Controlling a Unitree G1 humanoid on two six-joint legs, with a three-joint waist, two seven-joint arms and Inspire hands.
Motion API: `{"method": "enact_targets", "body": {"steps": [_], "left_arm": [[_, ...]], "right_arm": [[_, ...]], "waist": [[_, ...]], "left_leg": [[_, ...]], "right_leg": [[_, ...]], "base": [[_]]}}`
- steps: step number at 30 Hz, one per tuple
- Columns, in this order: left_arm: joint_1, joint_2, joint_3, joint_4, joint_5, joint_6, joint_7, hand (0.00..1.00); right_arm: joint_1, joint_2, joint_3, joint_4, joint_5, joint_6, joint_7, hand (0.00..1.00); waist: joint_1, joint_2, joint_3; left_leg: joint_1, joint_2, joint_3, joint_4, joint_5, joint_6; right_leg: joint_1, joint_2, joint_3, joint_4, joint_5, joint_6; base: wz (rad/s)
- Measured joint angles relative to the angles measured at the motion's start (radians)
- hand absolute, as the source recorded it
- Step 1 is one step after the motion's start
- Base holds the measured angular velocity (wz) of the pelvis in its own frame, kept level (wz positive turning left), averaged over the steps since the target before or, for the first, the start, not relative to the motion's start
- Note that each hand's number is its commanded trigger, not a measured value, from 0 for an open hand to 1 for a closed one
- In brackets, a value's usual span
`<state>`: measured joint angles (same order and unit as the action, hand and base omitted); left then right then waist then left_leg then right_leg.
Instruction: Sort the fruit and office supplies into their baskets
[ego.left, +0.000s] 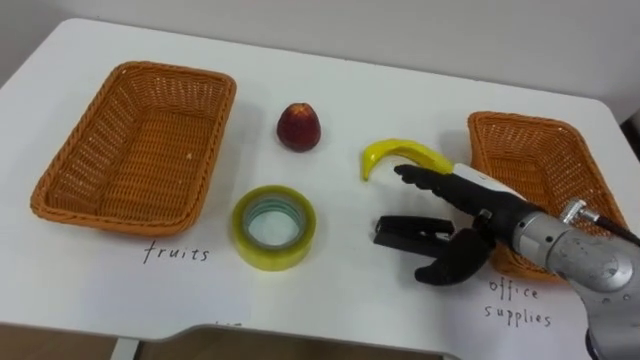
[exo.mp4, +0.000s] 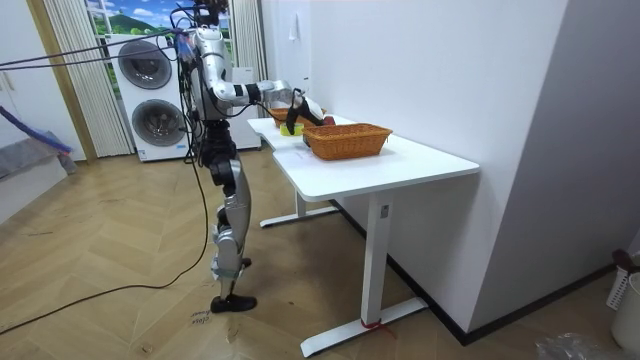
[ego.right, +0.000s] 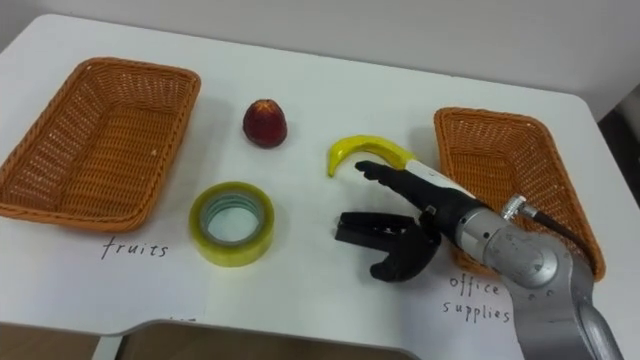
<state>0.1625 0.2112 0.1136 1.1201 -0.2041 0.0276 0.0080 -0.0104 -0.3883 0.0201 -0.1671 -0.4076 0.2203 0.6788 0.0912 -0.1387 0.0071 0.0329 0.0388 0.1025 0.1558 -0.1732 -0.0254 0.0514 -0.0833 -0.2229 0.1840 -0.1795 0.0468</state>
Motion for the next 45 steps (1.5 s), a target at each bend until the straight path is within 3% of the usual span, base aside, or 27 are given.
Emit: {"method": "enact_targets", "body": {"steps": [22, 32, 36, 45], "left_arm": [[-0.018, 0.005, -0.022, 0.001, -0.001, 0.004, 0.032, 0.00], [-0.039, 0.003, -0.039, 0.005, -0.002, 0.009, 0.031, 0.00], [-0.039, -0.002, -0.042, 0.002, -0.001, 0.008, 0.032, 0.00], [-0.040, -0.017, -0.043, 0.002, 0.000, 0.009, 0.031, 0.00]], "right_arm": [[0.000, 0.002, 0.048, 0.080, -0.067, -0.001, -0.031, 0.00], [0.000, 0.027, 0.067, 0.077, -0.091, 0.000, -0.036, 0.00], [0.000, 0.039, 0.068, 0.075, -0.121, 0.000, -0.037, 0.00], [-0.001, 0.053, 0.074, 0.073, -0.150, 0.000, -0.046, 0.00]], "waist": [[0.004, -0.010, 0.0026], [0.011, -0.006, 0.0047], [0.024, 0.001, 0.0067], [0.026, 0.018, 0.0022]], "left_leg": [[0.002, 0.000, 0.001, -0.004, 0.000, 0.000], [-0.003, 0.000, 0.001, -0.004, 0.000, 0.000], [-0.004, 0.000, 0.001, -0.004, 0.000, 0.000], [-0.004, 0.000, 0.002, -0.004, 0.000, 0.000]], "right_leg": [[0.000, 0.000, 0.002, 0.001, 0.000, -0.001], [0.000, 0.000, 0.003, 0.001, 0.000, -0.001], [0.000, 0.001, 0.002, 0.001, 0.000, -0.001], [0.000, 0.001, 0.003, 0.001, 0.000, -0.001]], "base": [[0.00], [0.00], [0.00], [0.00]]}}
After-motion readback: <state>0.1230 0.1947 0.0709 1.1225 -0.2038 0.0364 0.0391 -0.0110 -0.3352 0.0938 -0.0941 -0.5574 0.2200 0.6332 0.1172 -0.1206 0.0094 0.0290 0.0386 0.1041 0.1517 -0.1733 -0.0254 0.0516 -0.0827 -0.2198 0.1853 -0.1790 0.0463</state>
